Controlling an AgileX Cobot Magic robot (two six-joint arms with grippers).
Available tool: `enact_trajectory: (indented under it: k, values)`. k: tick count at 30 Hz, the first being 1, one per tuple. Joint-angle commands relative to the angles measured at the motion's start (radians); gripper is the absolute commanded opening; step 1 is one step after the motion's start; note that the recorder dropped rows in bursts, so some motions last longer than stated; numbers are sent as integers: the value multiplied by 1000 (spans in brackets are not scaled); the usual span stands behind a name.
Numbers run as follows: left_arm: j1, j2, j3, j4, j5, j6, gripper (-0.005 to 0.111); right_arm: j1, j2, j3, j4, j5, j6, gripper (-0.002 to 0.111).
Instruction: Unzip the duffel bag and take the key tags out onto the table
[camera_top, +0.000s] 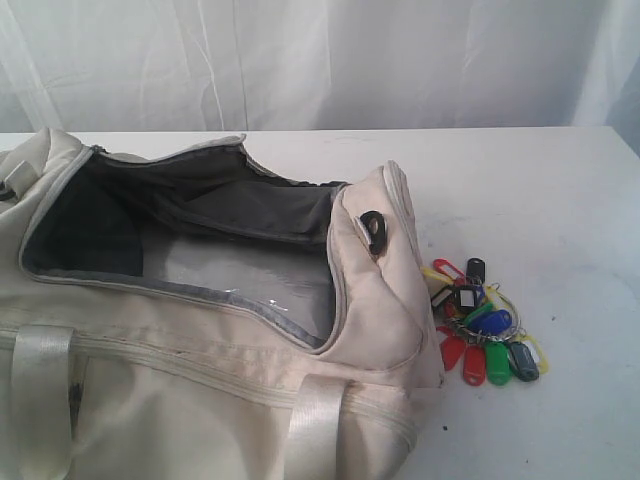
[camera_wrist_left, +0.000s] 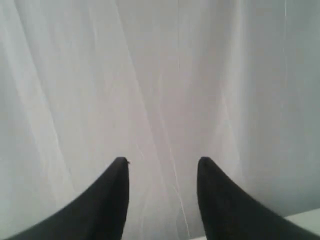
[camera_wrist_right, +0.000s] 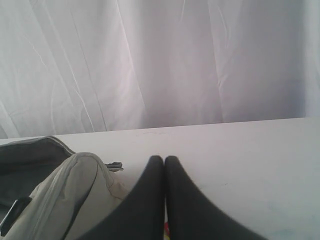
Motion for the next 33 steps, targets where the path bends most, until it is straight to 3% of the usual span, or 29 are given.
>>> enact_trajectory:
  k: [1,5,8,17,20,23,27,30,33]
  values:
    - [0,-119,124,23,113,-64,48,-3,-8,2,3,-3,7,0]
    - [0,-243,311,23,298,-248,48,-3,-8,2,3,-3,7,0]
    - [0,-309,381,23,348,-306,48,-3,-8,2,3,-3,7,0]
    - [0,-309,398,23,367,-348,48,-3,-8,2,-5,-3,7,0]
    - [0,-309,398,-10,361,-281,48,-3,-8,2,-5,-3,7,0]
    - [0,-309,398,-345,361,78,48,-3,-8,2,-5,-3,7,0]
    - [0,-309,398,-1044,367,901,48,-3,-8,2,-5,-3,7,0]
    - [0,-309,398,-1446,405,1397,48,-3,-8,2,-5,-3,7,0]
    - [0,-309,410,-1654,473,1632,48,-3,-8,2,-5,-3,7,0]
